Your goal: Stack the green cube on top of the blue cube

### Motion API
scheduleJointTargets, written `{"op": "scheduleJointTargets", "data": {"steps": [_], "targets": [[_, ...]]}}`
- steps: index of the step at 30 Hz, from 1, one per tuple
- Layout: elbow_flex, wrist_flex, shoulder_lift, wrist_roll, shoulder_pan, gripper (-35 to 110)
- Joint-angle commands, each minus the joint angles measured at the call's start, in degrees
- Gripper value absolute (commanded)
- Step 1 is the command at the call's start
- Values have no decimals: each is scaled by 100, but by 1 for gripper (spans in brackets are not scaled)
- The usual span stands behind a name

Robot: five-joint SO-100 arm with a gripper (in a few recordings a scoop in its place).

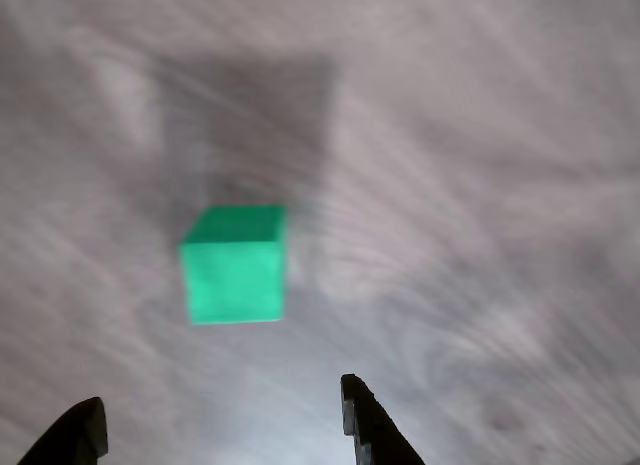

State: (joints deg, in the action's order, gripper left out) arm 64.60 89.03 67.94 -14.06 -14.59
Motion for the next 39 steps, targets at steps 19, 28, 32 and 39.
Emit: {"op": "scheduleJointTargets", "data": {"steps": [19, 28, 32, 39], "targets": [[-220, -202, -598, 185, 237, 36], [-264, -413, -861, 211, 281, 36], [-422, -404, -1002, 229, 308, 6], [-861, -35, -1028, 229, 475, 0]]}}
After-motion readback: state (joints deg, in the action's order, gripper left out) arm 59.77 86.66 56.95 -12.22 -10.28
